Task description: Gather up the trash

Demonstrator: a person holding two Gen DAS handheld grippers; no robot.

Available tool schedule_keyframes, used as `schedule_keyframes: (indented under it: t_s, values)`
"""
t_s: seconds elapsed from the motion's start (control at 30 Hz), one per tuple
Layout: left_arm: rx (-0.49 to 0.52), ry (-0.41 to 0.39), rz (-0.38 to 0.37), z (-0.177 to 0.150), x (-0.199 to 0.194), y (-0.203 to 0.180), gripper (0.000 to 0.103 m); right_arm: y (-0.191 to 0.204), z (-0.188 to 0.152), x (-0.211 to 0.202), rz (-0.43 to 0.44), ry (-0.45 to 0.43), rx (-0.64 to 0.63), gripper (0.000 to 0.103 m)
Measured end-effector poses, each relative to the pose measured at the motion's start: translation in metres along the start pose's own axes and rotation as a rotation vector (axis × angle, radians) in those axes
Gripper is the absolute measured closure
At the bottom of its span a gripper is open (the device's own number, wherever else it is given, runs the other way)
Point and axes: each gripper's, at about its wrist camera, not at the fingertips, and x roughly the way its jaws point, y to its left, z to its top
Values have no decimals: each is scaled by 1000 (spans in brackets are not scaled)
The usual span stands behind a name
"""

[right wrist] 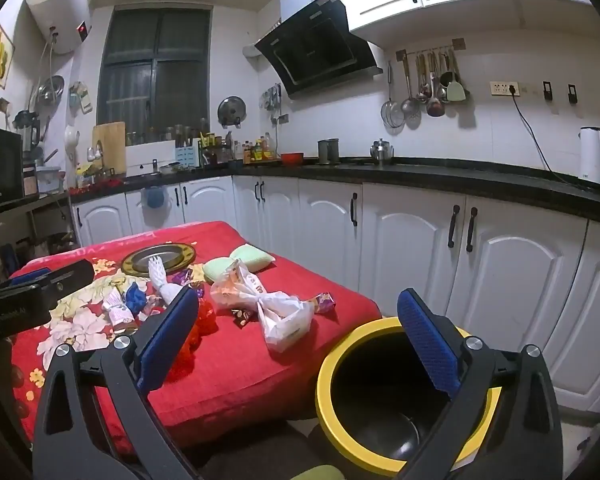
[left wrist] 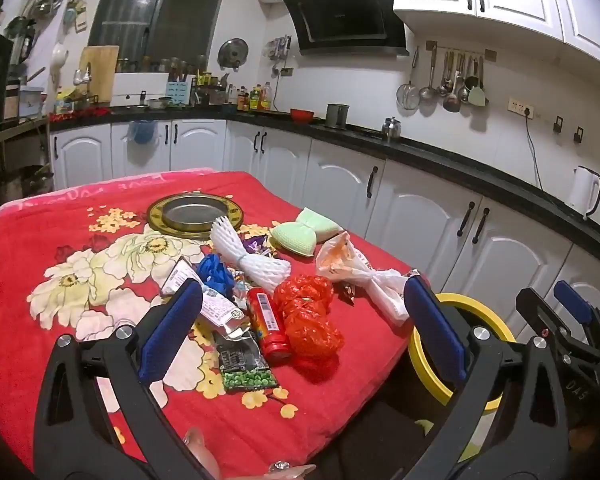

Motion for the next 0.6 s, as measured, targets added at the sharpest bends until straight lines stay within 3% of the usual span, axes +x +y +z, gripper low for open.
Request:
schedule_keyframes:
  t_s: [0.6]
  values:
    - [-4,-16,-4,6,-11,-2,10,-4,0,1,-7,11,1,6]
